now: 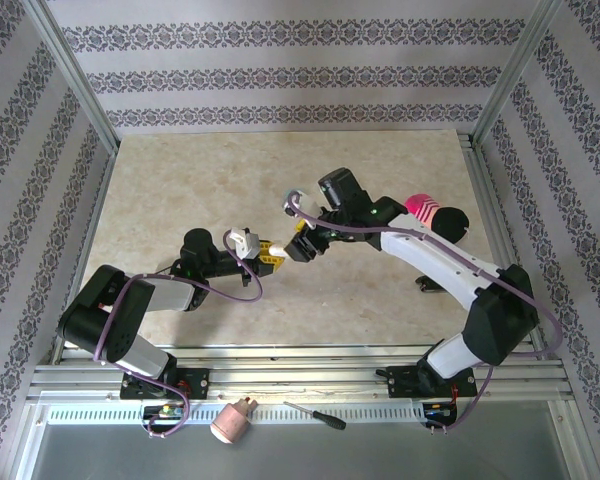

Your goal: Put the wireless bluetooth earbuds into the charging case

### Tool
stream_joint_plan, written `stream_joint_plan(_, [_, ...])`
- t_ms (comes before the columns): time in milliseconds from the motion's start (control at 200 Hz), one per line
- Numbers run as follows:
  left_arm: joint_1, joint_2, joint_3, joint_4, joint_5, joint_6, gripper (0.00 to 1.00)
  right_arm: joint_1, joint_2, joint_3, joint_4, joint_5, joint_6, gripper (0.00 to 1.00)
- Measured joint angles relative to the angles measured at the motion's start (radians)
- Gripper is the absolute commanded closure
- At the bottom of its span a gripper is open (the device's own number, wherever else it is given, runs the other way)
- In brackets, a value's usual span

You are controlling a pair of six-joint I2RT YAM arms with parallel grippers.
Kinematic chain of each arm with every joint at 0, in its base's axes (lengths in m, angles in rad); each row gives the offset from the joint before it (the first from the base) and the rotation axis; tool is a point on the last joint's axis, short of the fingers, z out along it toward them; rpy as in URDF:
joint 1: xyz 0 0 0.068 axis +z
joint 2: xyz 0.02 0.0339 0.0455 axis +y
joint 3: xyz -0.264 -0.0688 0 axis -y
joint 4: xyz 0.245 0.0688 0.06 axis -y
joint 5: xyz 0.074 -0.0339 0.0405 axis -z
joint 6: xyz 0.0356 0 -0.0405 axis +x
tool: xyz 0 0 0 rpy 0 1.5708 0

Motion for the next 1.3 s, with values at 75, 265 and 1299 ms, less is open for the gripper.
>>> stream_joint_plan(75, [0.0,0.0,0.0,0.003,0.009,-0.014,0.91,0.0,-0.027,-0.042,0.011,-0.034,-0.057,0.35])
stream_joint_plan(265, [0.0,-0.015,0.002,0.015,0.04,-0.059,0.91,0.0,-0.019,-0.07,0.026,-0.103,-0.151,0.46])
stream_joint_plan(1299, [0.001,-0.116,-0.063,-0.104,-0.24,0.133,0.08,-0.237,0.051,-0.278,0.333,-0.059,0.438,0.8])
